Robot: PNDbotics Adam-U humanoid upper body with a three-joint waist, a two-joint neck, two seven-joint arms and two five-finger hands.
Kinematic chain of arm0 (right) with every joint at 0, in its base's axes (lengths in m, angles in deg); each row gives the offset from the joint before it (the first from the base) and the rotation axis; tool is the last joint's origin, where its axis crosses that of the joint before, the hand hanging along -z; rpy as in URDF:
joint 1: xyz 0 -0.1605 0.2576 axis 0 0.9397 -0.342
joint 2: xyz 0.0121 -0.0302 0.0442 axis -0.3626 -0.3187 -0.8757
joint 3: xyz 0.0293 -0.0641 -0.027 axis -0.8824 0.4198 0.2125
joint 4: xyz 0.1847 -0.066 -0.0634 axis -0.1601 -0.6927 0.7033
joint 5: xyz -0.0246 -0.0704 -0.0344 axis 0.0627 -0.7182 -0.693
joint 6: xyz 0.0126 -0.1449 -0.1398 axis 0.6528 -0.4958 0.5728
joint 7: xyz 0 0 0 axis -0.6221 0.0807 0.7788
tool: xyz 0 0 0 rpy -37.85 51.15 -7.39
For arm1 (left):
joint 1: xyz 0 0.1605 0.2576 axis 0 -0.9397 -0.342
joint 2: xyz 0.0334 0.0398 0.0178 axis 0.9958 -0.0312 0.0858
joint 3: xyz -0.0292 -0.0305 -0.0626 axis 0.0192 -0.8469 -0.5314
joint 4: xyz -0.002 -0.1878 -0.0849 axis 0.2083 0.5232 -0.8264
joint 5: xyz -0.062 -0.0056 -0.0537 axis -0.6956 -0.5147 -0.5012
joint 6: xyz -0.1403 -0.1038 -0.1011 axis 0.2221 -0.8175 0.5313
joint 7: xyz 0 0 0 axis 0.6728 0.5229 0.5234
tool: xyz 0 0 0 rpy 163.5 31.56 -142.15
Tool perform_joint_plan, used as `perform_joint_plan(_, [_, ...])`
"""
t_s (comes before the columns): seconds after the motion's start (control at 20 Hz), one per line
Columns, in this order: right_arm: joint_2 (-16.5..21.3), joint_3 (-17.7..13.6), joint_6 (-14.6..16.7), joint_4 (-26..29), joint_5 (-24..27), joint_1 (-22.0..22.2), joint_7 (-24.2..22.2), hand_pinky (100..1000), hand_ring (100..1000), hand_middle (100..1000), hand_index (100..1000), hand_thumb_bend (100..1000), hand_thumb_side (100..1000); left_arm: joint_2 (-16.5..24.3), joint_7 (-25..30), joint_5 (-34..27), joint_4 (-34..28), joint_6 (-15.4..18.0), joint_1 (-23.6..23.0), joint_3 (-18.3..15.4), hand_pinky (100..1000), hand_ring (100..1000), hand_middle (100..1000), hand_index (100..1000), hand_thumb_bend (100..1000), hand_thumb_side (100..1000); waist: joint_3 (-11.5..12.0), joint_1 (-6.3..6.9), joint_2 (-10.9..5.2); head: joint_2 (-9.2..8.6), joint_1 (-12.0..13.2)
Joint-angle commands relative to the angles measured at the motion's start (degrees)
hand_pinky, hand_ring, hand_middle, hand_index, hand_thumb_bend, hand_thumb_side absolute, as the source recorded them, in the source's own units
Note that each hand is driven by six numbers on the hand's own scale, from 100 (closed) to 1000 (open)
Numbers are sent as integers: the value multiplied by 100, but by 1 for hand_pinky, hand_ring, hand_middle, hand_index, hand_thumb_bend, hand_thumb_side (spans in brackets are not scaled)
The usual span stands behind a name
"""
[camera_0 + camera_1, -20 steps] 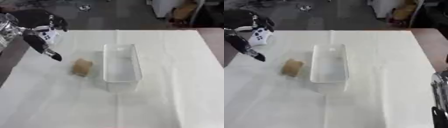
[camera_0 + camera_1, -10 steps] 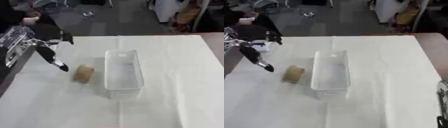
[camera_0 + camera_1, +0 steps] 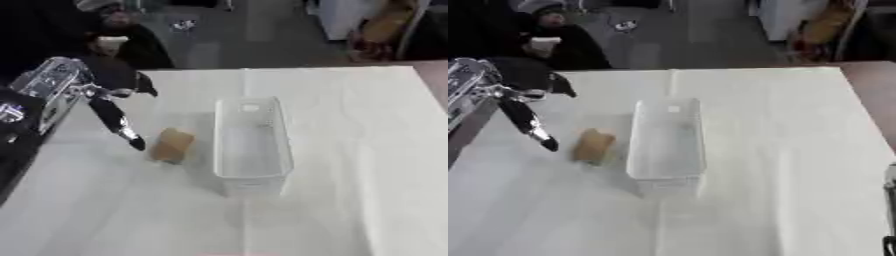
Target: Pick up objects on the table and place them in the box.
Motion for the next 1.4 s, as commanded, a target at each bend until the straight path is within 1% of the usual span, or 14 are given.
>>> perform_joint_plan(0.05, [-19,13,16,74,25,-141,-40,116,289,406,516,100,1000,99,-23,135,-43,62,145,-8,842,785,862,941,944,1000,-15,18,-81,3,18])
perform_joint_plan(0.25, [-38,23,29,74,42,-175,-65,119,290,406,516,100,1000,50,-68,232,-83,211,149,81,844,788,865,944,952,1000,-40,46,-70,42,11])
perform_joint_plan(0.65, [-56,30,41,74,53,-199,-71,120,290,407,516,100,1000,-109,-138,411,-87,475,179,278,834,780,860,946,945,1000,-56,49,-57,17,24])
perform_joint_plan(0.9, [-62,39,48,74,65,-209,-89,120,291,406,515,100,1000,-198,-218,661,16,508,186,306,839,785,858,945,957,1000,-54,47,-49,-5,64])
perform_joint_plan(1.05, [-74,42,52,74,72,-222,-97,121,291,406,515,100,1000,-293,-219,817,136,469,173,276,837,786,859,947,957,1000,-66,43,-41,-6,107])
perform_joint_plan(1.4, [-105,58,60,74,90,-258,-128,123,292,406,515,100,1000,-461,-236,749,385,543,164,206,828,781,856,943,947,1000,-90,53,-13,-6,142])
